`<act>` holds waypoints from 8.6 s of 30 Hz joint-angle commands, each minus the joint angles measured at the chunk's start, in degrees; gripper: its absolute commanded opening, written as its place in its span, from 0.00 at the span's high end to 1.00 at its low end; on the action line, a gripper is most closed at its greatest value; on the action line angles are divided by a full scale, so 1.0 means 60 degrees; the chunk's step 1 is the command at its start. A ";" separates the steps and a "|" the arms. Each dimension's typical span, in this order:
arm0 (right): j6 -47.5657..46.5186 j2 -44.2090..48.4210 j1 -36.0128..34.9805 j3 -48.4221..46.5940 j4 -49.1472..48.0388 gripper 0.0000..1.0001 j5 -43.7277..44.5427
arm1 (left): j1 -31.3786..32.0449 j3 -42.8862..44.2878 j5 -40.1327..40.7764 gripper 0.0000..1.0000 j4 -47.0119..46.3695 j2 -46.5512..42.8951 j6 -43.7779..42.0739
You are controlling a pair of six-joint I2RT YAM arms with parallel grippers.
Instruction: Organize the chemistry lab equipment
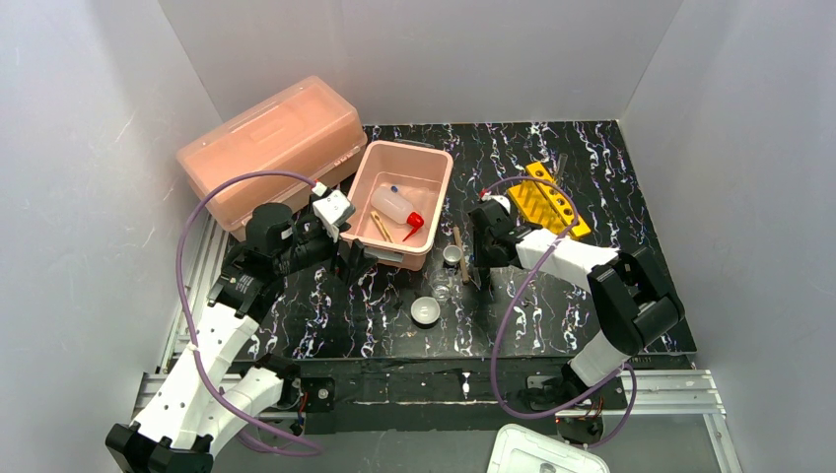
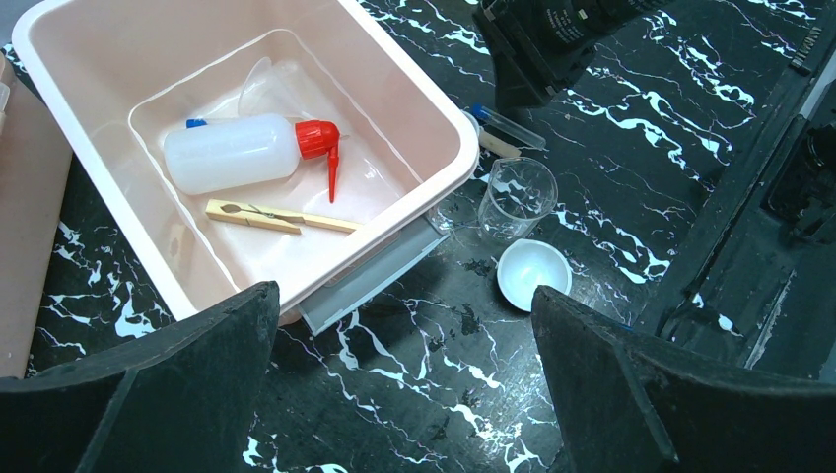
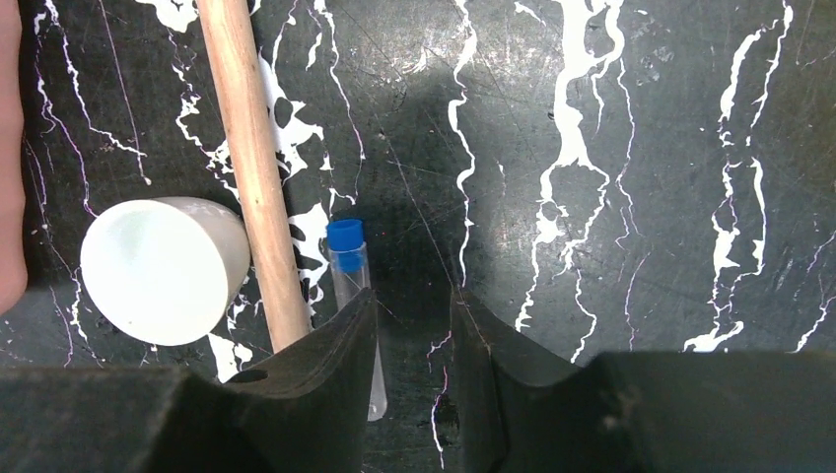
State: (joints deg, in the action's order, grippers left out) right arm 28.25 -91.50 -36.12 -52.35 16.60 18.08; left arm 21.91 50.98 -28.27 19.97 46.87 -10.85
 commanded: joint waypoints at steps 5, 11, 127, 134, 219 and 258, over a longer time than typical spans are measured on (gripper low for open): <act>0.0035 0.0194 -0.0241 0.0167 -0.0183 0.58 -0.0004 | -0.0030 0.0138 0.0010 0.01 0.0137 -0.0060 -0.0015; 0.0201 0.0423 -0.0354 0.0143 -0.0203 0.55 -0.0059 | -0.0034 0.0154 -0.0018 0.01 0.0129 -0.0056 -0.0015; -0.1647 -0.2531 -0.0574 -1.0180 0.2846 0.46 -0.1419 | -0.0034 -0.0081 -0.0016 0.01 -0.0002 -0.0175 0.0073; -0.1434 0.0563 -0.0572 -0.6080 0.1762 0.48 -0.0537 | -0.0034 0.0021 0.0105 0.01 0.0210 -0.0233 0.0043; -0.0910 0.0417 0.0601 -0.6214 0.2026 0.99 -0.0693 | -0.0119 -0.0510 0.0800 0.01 -0.0060 -0.0118 0.0885; -0.1092 -0.3176 -0.1700 -1.0563 0.3406 0.40 -0.1656 | -0.0163 -0.0246 0.0776 0.01 0.0314 -0.0708 0.1188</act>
State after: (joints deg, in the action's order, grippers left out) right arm 23.14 -123.78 -46.52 -116.39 36.39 4.69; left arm 21.41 47.43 -23.55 19.56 41.89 -4.81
